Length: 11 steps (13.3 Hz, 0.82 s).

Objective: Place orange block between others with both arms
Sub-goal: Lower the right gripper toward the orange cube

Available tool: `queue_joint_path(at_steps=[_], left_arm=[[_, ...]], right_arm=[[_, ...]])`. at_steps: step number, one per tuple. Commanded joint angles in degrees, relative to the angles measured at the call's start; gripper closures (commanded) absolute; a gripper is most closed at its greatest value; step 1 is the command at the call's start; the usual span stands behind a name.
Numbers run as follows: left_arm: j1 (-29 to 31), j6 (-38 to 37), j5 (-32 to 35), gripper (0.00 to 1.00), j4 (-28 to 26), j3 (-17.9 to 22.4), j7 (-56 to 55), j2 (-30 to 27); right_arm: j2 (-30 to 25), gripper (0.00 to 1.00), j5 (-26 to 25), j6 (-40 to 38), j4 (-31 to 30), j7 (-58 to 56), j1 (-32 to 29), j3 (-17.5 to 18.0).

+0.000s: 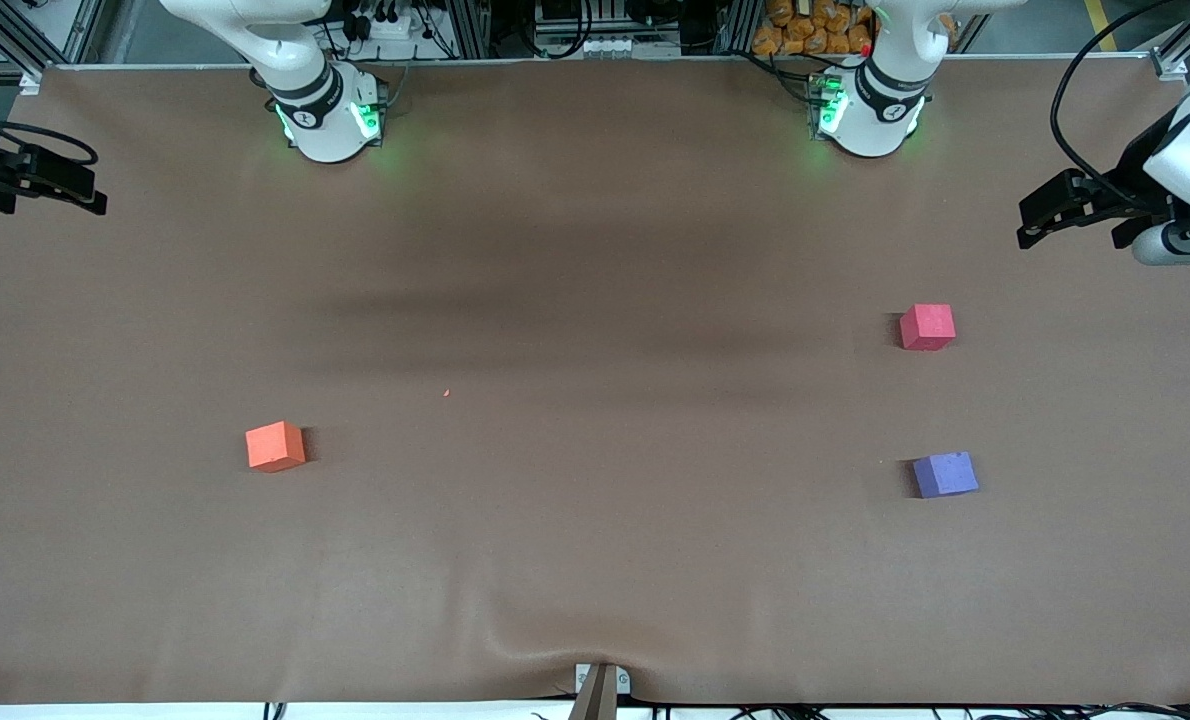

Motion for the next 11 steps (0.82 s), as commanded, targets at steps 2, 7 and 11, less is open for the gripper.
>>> queue_joint_path(at_steps=[2, 7, 11], left_arm=[[0.7, -1.1, 0.3, 0.0, 0.0, -0.3, 2.0, -0.6], [0.6, -1.0, 0.2, 0.0, 0.2, -0.3, 1.2, -0.2], [0.7, -1.1, 0.3, 0.0, -0.1, -0.7, 0.9, -0.3]], right_arm=[[-0.9, 0.0, 0.9, 0.9, -1.2, 1.2, 0.1, 0.1], [-0.7, 0.0, 1.2, 1.0, -1.2, 1.2, 0.1, 0.1], [-0.5, 0.0, 1.2, 1.1, -1.2, 1.2, 0.2, 0.1]])
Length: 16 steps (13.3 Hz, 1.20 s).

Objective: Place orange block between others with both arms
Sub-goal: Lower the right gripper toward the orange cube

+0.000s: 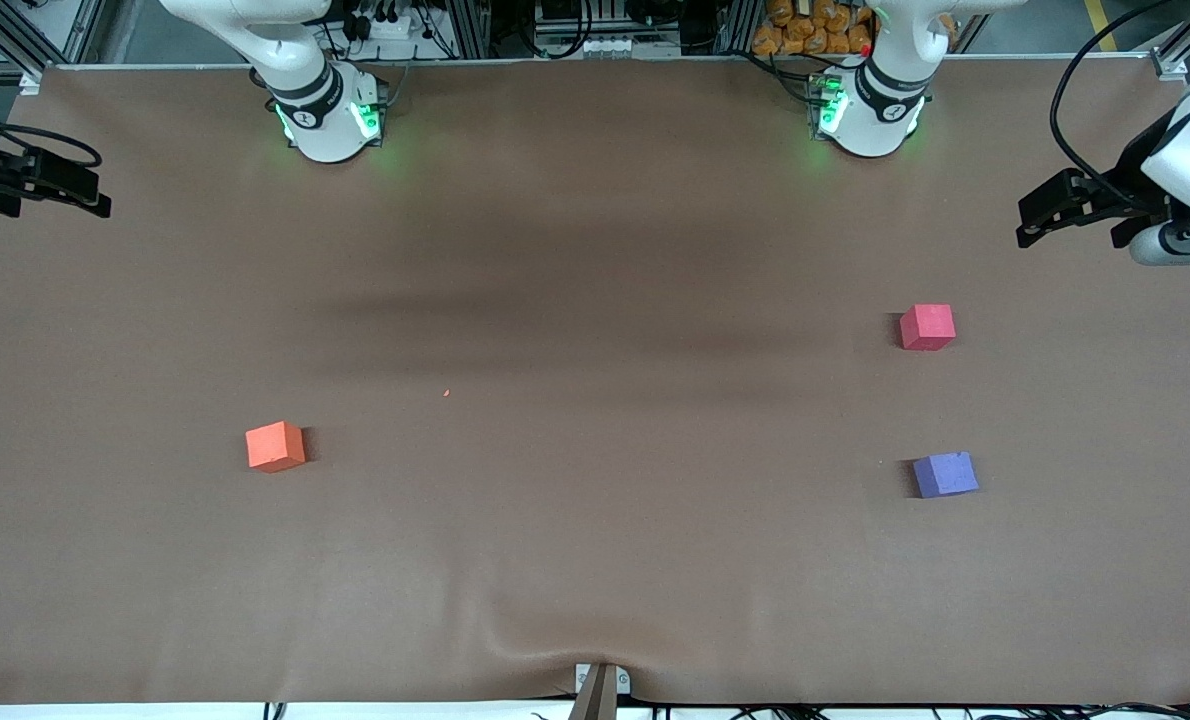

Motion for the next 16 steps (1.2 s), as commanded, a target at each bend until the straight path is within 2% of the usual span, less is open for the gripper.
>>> queue_joint_path(at_steps=[1, 7, 16], left_arm=[[0.7, -0.8, 0.2, 0.0, -0.1, -0.3, 0.5, -0.3], [1.2, -1.4, -0.2, 0.0, -1.5, -0.2, 0.4, -0.5], [1.1, -1.1, -0.4, 0.0, -1.6, -0.2, 0.4, -0.3]], right_arm=[[-0.4, 0.0, 0.7, 0.5, -0.7, 1.1, 0.1, 0.0], [2.7, 0.0, 0.8, 2.7, -0.6, 1.0, 0.2, 0.0], [17.9, 0.0, 0.7, 17.1, -0.6, 0.4, 0.2, -0.1]])
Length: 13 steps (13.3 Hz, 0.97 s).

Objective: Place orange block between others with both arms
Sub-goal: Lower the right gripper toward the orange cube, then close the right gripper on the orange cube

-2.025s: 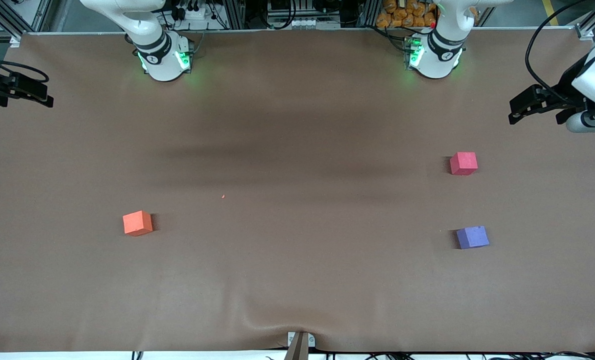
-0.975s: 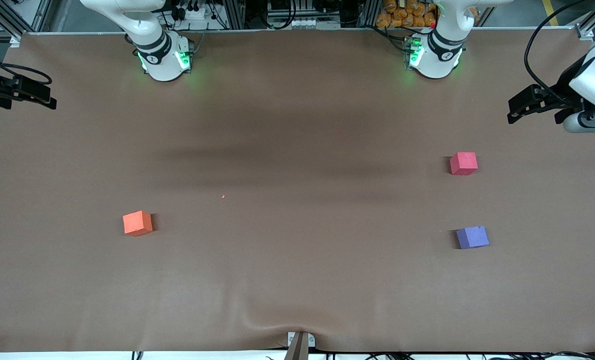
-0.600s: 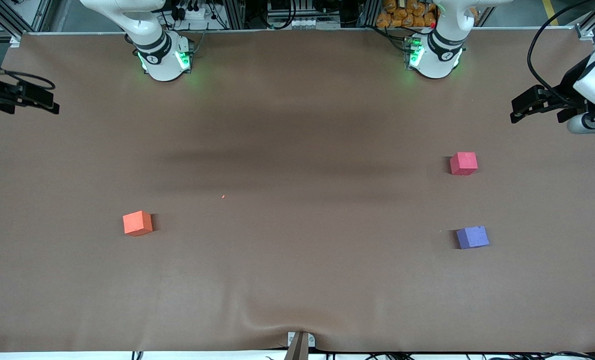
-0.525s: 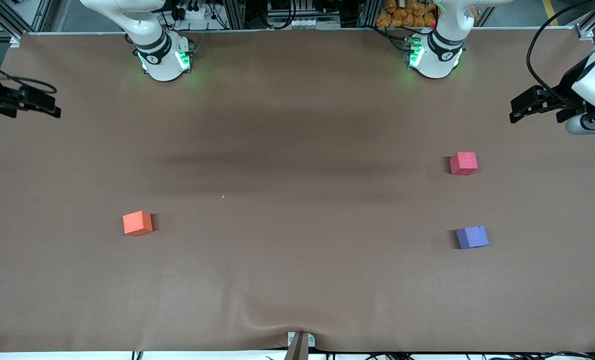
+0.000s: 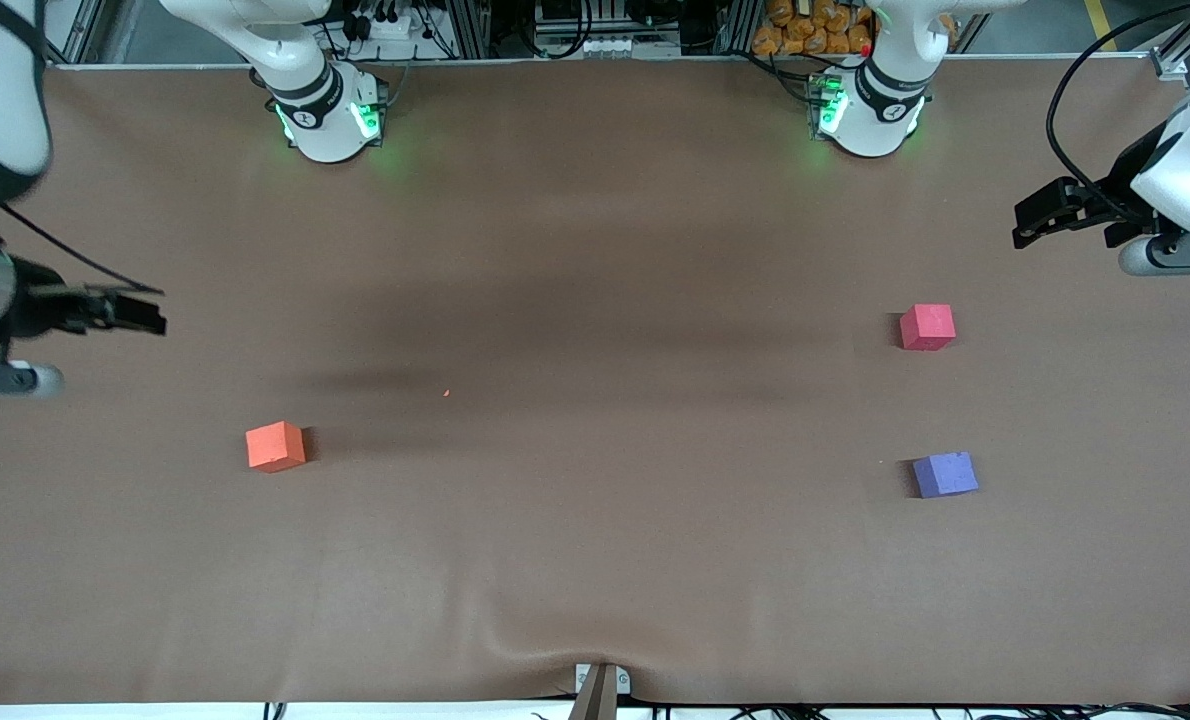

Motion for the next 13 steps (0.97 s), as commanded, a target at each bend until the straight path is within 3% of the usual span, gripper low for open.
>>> queue_joint_path(at_steps=[1, 7, 13], left_arm=[[0.3, -0.2, -0.4, 0.0, 0.3, -0.2, 0.3, -0.4], [0.4, -0.2, 0.0, 0.0, 0.2, -0.2, 0.3, 0.1], [0.4, -0.2, 0.2, 0.0, 0.4, 0.0, 0.2, 0.6]], right_arm=[[5.8, 0.0, 0.7, 3.6, 0.7, 0.4, 0.3, -0.1], [18.9, 0.0, 0.5, 16.7, 0.7, -0.7, 3.4, 0.0], [25.9, 0.0, 0.0, 27.1, 0.7, -17.1, 2.3, -0.2]])
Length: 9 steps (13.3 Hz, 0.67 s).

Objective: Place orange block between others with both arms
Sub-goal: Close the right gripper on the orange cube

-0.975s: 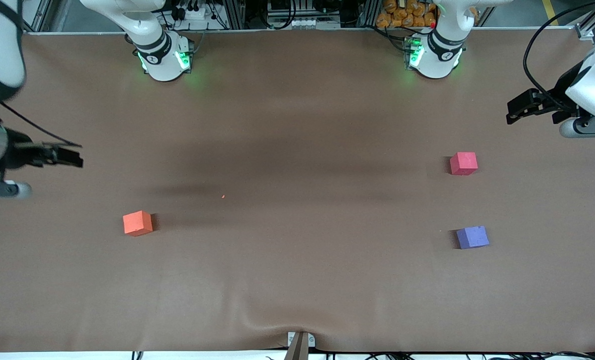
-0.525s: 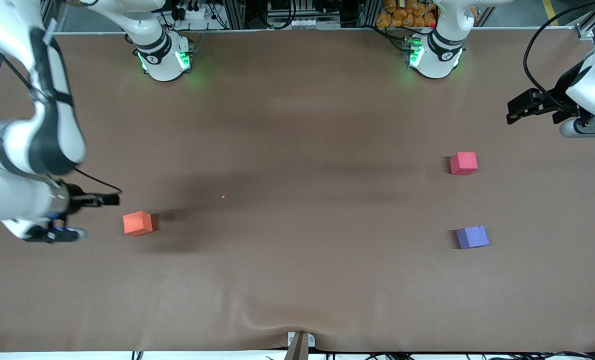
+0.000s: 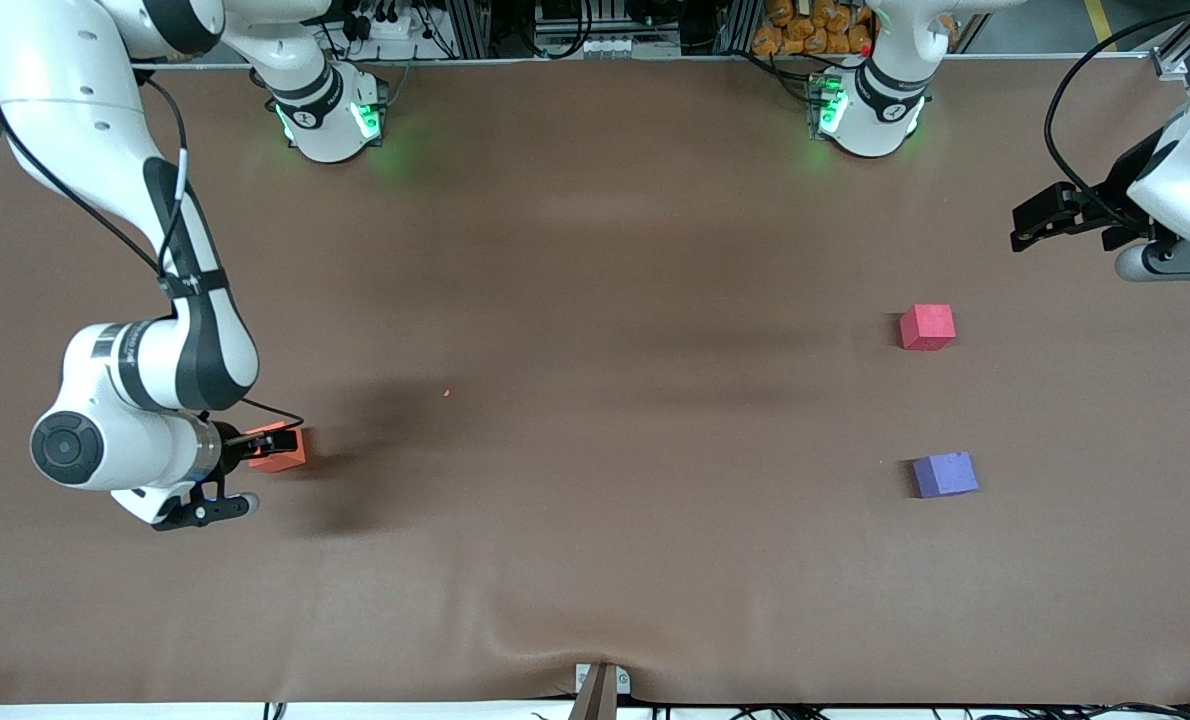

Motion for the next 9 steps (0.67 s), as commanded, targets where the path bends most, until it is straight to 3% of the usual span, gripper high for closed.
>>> queue_joint_path(at_steps=[1, 9], left_arm=[[0.4, -0.2, 0.3, 0.0, 0.5, 0.0, 0.2, 0.0], [1.1, -0.2, 0.2, 0.0, 0.6, 0.2, 0.4, -0.1]], right_arm=[[2.7, 0.0, -0.3, 2.2, 1.2, -6.6, -0.6, 0.2], [5.0, 0.0, -0.4, 1.9, 0.9, -9.2, -0.9, 0.0]])
